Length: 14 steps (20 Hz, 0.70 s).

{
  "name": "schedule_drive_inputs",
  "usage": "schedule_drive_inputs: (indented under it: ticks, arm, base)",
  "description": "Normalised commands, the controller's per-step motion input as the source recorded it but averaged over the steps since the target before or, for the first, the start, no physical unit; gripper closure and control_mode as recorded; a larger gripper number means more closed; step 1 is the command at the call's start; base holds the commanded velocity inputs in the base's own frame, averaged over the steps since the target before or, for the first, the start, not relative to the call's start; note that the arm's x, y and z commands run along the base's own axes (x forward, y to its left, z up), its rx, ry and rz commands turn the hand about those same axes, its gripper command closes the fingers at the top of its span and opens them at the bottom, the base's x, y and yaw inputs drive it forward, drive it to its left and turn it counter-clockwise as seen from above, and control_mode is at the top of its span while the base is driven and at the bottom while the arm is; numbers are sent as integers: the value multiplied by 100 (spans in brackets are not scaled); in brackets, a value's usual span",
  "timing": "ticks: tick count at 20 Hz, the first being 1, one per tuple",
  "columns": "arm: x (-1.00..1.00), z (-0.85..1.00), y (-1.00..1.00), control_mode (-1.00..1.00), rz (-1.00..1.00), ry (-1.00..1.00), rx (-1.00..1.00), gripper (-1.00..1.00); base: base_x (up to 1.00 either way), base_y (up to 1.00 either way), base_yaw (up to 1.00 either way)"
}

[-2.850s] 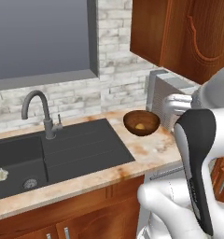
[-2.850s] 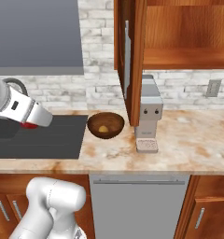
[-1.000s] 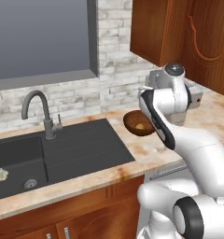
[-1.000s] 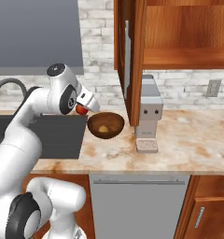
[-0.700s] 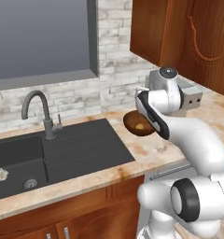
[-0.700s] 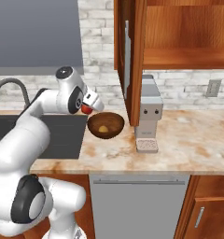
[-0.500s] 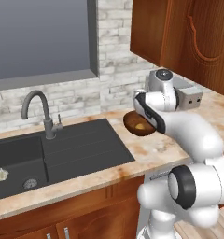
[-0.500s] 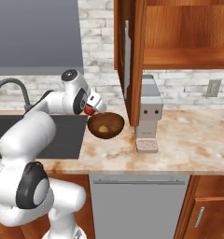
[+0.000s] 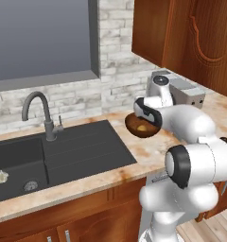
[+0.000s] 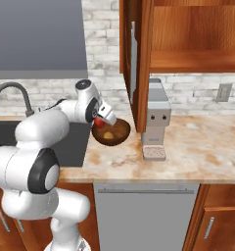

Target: Pick the apples from the cabinet and place them in one bowl. Pick the garlic from the sink and place it in the other bowl.

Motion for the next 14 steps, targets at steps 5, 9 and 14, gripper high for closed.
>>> schedule_drive_inputs:
  ticks: [5,9,14]
  arm:
    - [27,-32,-18,-100,-7,3,-3,100]
    - [8,-26,-1,-100,-6,2,0,100]
    - [7,-36,2,-100,-6,5,1,100]
  base:
    - [0,0,0]
    - [0,0,0]
    - [0,0,0]
